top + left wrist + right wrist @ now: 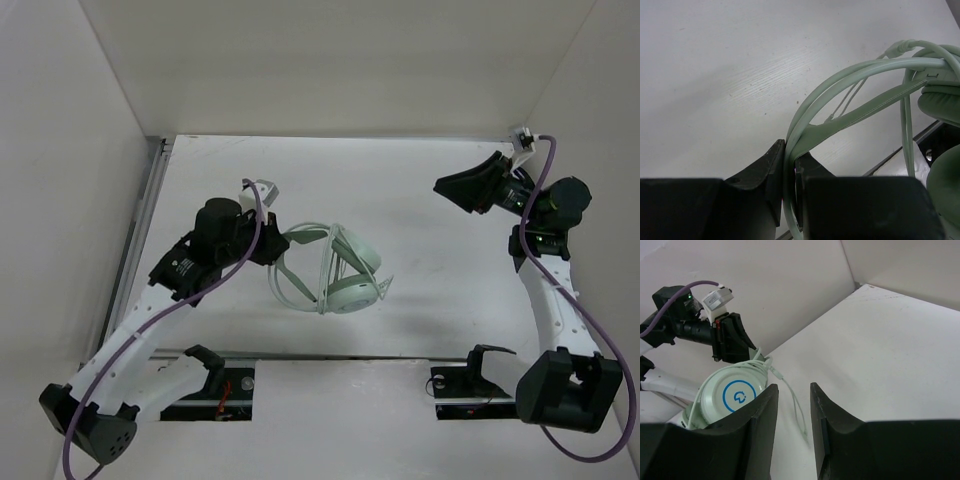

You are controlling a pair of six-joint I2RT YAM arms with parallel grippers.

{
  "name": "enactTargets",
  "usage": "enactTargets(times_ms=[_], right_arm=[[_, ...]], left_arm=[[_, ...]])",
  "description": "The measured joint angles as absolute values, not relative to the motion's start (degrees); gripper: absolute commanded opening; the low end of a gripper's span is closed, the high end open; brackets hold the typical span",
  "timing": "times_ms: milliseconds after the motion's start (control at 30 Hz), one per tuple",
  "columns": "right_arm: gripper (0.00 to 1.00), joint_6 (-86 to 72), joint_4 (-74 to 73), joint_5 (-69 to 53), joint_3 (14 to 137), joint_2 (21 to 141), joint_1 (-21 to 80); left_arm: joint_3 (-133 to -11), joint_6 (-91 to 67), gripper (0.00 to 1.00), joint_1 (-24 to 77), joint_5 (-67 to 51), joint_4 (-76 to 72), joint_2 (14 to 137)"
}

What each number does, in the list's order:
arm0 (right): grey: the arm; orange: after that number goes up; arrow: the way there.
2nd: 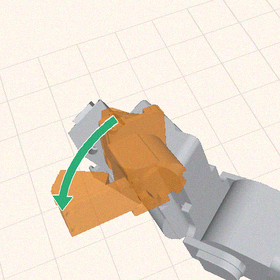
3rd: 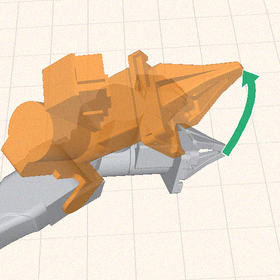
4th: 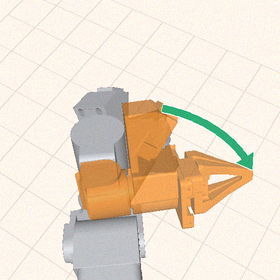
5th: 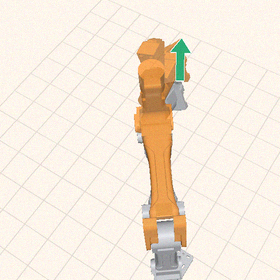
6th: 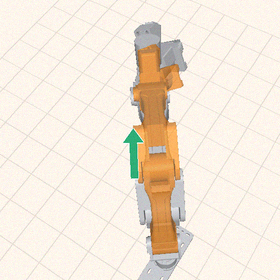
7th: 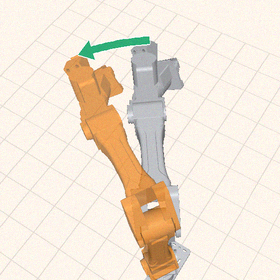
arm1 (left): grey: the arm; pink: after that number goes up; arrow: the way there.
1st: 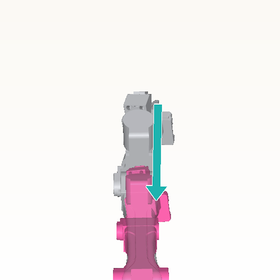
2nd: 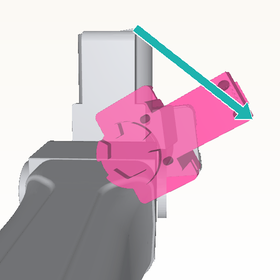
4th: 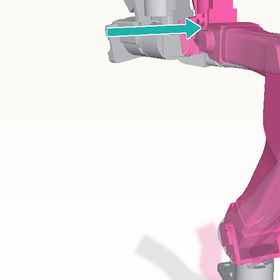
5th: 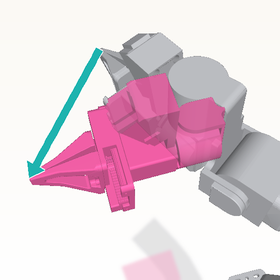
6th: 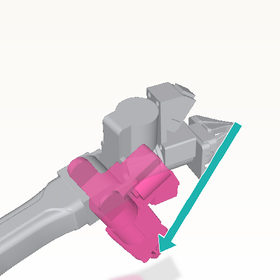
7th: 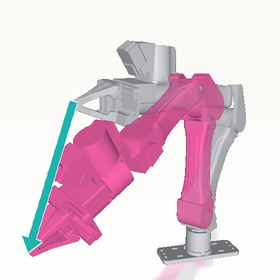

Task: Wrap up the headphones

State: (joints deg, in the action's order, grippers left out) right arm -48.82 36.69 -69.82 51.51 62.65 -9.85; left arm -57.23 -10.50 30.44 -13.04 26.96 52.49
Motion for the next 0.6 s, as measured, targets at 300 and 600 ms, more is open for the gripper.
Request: enactTargets(times_ms=[300,600], right_arm=[[0.38,-47.7,36.0,-69.3,51.3,62.4,-11.7],[0.38,-47.4,35.6,-69.3,49.7,60.6,-11.7]], left_arm=[[-52.8,-9.9,0.0,32.2,-13.4,21.5,58.6],[-51.9,-9.7,0.0,30.2,-13.2,14.9,65.6]])
